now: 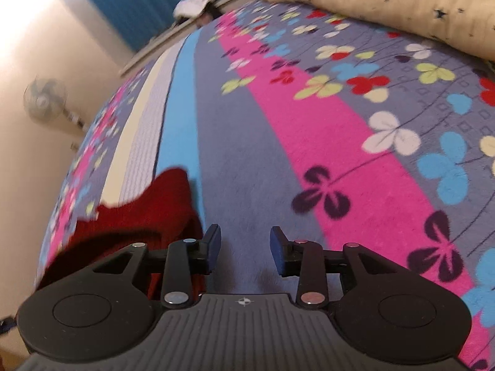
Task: Fold small clothes
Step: 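Open both grippers and release the folded hem onto the sweater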
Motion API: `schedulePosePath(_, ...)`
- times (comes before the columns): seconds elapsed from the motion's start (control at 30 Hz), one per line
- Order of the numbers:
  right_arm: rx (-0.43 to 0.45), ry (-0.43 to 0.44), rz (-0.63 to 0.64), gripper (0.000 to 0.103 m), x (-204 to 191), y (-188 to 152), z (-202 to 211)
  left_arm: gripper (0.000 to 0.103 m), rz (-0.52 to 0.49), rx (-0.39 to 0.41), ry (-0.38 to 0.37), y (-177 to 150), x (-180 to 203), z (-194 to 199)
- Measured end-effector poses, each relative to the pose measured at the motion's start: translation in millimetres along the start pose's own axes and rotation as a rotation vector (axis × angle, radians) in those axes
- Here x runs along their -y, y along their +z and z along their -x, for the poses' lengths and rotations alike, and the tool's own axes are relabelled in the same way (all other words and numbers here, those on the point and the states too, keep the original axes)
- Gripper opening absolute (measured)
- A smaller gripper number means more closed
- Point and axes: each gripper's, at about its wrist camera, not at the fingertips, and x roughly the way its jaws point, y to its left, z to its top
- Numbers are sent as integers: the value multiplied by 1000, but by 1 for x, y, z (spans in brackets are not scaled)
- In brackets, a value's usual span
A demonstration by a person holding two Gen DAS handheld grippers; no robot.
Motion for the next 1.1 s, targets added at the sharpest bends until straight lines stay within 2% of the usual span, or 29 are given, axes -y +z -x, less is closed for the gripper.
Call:
schedulePosePath(0.1, -54, 22, 65, 40, -11, -6, -9, 59, -61, -51, 33, -4, 10, -14)
schedulePosePath(0.27, -121, 20, 139, 43, -30, -10, -31, 59, -130, -64, 44, -5, 22, -25)
schedulePosePath(0.47, -118, 21, 160, 43, -45, -4, -46, 59, -204, -103, 17, -6, 29, -29)
schedulePosePath(0.57, -112, 20, 152, 43, -46, 1, -52, 59, -306, -117, -41, -16, 35, -25)
schedulePosePath(0.67, -102, 15, 149, 43, -47, 6, -58, 59, -391, -163, -3, -27, 40, -34)
schedulePosePath(0.7, -96, 15, 144, 43, -47, 8, -60, 59, -411, -158, 38, -28, 40, -37)
schedulePosePath(0.77, -83, 13, 129, 43, -48, 13, -63, 59, -402, -132, 89, -23, 38, -41)
schedulePosePath(0.83, -72, 14, 116, 43, -50, 17, -67, 59, -357, -107, 102, -13, 34, -46)
schedulePosePath(0.97, -57, -1, 114, 43, -58, 20, -75, 59, -344, -21, 152, 8, 40, -56)
schedulePosePath(1.03, -48, -3, 96, 43, -59, 22, -78, 59, -283, 34, 158, 22, 37, -58)
schedulePosePath(1.1, -38, -5, 73, 43, -59, 24, -80, 59, -194, 52, 136, 36, 31, -64)
